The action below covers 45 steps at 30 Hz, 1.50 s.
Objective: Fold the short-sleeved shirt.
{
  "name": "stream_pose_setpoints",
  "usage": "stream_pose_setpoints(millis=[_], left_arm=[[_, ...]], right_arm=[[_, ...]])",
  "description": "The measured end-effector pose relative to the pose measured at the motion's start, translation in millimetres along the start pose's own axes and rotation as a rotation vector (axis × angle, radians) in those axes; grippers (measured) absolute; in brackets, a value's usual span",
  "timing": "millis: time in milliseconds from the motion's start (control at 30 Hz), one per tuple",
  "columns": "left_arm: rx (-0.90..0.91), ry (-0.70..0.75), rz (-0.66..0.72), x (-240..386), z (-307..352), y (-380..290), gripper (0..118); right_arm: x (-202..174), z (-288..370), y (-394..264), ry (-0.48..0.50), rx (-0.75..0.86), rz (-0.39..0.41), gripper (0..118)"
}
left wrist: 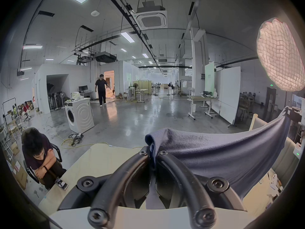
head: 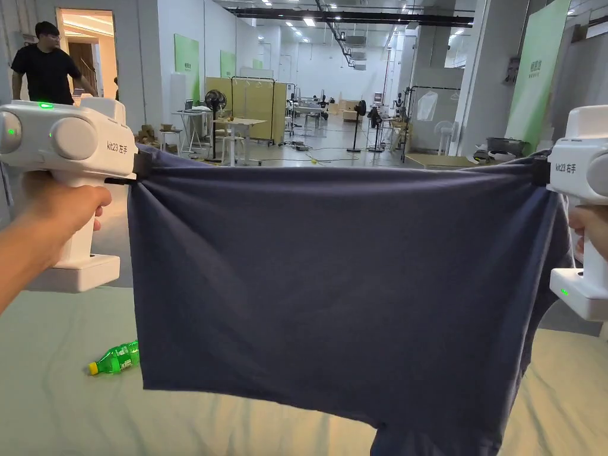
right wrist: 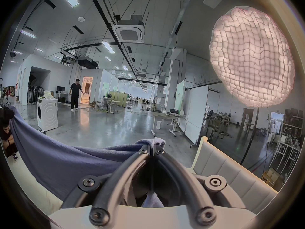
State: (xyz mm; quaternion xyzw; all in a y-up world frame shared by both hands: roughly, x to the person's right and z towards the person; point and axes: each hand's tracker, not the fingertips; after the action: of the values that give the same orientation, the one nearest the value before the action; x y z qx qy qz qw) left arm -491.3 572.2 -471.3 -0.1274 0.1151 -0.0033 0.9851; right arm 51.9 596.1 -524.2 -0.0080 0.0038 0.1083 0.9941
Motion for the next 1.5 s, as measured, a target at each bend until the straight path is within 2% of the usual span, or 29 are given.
stream_pose_setpoints(millis=[133,433,700,900,1033,1200,1300,1500], left_arm=[[-0.003,-0.001,-0.007,-2,3,-8,6],[-0.064,0.004,-0.011,-4,22,-60,6],[-0.081,-0.017,0.012,-14,76,-125,6],[-0.083,-0.039,0.016,-25,131,-184,6],[-0.118,-0.056,0.015,-30,169,-235,6],[-0.183,-0.072,0.065,-38,213,-302,6],[-0.233,-0.068,0.024,-37,237,-337,6],[-0.384,-0.063,0.075,-43,267,-396,6]], right_arm=[[-2,3,-7,0.000,-0.002,0.012,2],[-12,32,-53,0.019,-0.058,-0.015,2],[-15,105,-104,0.032,-0.067,-0.016,2],[-14,179,-149,0.065,-0.069,0.032,2],[-15,240,-191,0.081,-0.080,0.035,2],[-14,310,-241,0.111,-0.174,0.016,2],[-16,345,-265,0.120,-0.231,0.024,2],[-28,391,-308,0.150,-0.408,0.067,2]])
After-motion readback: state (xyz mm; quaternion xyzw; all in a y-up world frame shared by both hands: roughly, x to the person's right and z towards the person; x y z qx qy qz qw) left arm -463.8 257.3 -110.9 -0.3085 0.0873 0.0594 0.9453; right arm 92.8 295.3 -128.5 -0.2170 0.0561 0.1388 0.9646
